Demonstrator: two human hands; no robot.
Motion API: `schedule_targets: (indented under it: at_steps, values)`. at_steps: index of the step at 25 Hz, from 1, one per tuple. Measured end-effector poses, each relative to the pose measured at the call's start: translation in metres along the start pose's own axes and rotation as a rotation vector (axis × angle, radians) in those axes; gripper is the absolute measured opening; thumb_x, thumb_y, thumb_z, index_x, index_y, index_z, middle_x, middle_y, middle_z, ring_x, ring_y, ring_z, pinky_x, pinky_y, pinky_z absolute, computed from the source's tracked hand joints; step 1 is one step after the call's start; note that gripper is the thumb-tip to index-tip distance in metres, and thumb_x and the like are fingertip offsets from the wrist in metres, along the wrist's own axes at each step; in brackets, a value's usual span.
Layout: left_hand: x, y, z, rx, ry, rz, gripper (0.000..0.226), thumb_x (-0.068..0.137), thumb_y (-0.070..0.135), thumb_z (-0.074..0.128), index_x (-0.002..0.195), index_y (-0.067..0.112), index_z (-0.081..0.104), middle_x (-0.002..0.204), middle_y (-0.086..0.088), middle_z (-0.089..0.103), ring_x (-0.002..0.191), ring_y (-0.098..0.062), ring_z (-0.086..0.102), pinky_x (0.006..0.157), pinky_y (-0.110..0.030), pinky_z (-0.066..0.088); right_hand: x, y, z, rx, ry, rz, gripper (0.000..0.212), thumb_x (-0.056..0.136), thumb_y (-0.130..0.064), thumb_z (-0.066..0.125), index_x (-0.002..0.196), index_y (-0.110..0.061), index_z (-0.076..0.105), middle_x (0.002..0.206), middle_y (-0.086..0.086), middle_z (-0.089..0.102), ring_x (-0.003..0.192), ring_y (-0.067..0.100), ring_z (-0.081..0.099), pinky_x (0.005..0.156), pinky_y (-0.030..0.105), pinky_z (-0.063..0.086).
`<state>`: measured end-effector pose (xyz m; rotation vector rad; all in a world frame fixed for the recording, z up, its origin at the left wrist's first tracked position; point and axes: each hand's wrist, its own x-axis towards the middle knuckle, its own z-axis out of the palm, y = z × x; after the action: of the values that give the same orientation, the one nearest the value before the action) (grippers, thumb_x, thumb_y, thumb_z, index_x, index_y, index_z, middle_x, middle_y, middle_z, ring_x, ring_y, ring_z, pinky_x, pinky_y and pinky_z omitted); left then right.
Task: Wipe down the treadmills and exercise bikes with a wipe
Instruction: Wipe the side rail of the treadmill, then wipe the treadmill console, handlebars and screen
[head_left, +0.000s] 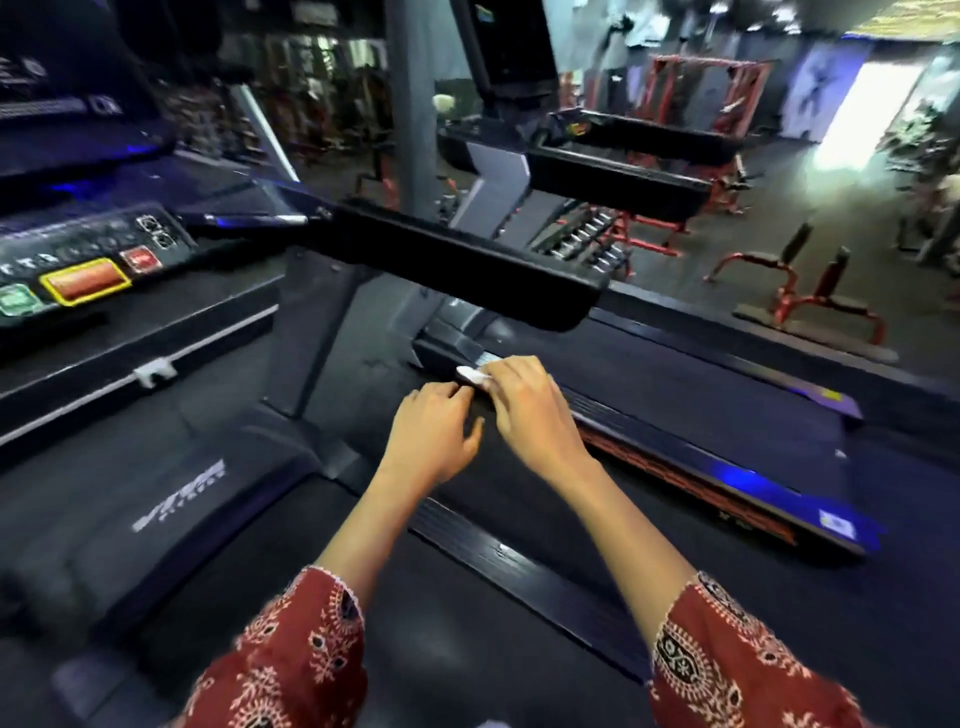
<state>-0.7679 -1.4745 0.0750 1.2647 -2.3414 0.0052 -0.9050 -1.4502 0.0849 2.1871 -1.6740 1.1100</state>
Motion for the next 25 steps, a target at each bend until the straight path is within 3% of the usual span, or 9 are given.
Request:
schedule_targets:
  at_steps: [5, 11, 17, 23, 25]
  values:
    - [0.064, -0.042, -0.06, 0.033, -0.025, -0.153, 0.041, 0.078, 0.034, 0.046, 0.094, 0.002, 0.066, 0.091, -0.015, 0.068, 0.085, -0.038, 0.062, 0.068, -0.045, 0.052, 0.101, 0.002, 0.011, 0.127, -0.096, 0.002, 0.023, 0.091, -0.012, 0.051, 0.1, -0.002, 0.068, 0.096, 0.011, 0.068, 0.093, 0.035, 0.06, 0.077, 0.05, 0.052]
    - [0.095, -0.092, -0.113, 0.1, 0.01, -0.376, 0.041, 0.08, 0.031, 0.051, 0.101, -0.001, 0.066, 0.101, -0.017, 0.067, 0.096, -0.039, 0.061, 0.076, -0.045, 0.05, 0.199, -0.031, 0.038, 0.298, -0.194, -0.122, 0.028, 0.093, -0.016, 0.046, 0.104, -0.004, 0.069, 0.098, 0.009, 0.068, 0.095, 0.032, 0.059, 0.078, 0.05, 0.05]
    - [0.09, -0.156, -0.139, 0.259, 0.124, -0.657, 0.037, 0.075, 0.028, 0.054, 0.095, 0.0, 0.068, 0.09, -0.016, 0.068, 0.085, -0.038, 0.063, 0.066, -0.043, 0.05, 0.259, -0.081, 0.112, 0.512, -0.348, -0.408, 0.028, 0.092, -0.016, 0.047, 0.104, -0.003, 0.069, 0.096, 0.01, 0.068, 0.093, 0.035, 0.059, 0.075, 0.051, 0.051]
    - [0.058, -0.174, -0.169, 0.401, 0.148, -1.008, 0.033, 0.064, 0.027, 0.062, 0.084, 0.003, 0.071, 0.078, -0.011, 0.07, 0.068, -0.033, 0.067, 0.05, -0.036, 0.053, 0.287, -0.14, 0.165, 0.76, -0.506, -0.656, 0.023, 0.091, -0.008, 0.051, 0.105, 0.0, 0.068, 0.097, 0.013, 0.068, 0.095, 0.036, 0.058, 0.078, 0.049, 0.051]
    - [0.033, -0.176, -0.179, 0.413, 0.181, -1.114, 0.034, 0.07, 0.031, 0.055, 0.082, 0.003, 0.07, 0.077, -0.011, 0.069, 0.068, -0.033, 0.066, 0.05, -0.037, 0.053, 0.285, -0.17, 0.181, 0.84, -0.558, -0.693, 0.022, 0.092, -0.008, 0.052, 0.105, -0.001, 0.068, 0.098, 0.014, 0.067, 0.095, 0.035, 0.057, 0.08, 0.049, 0.049]
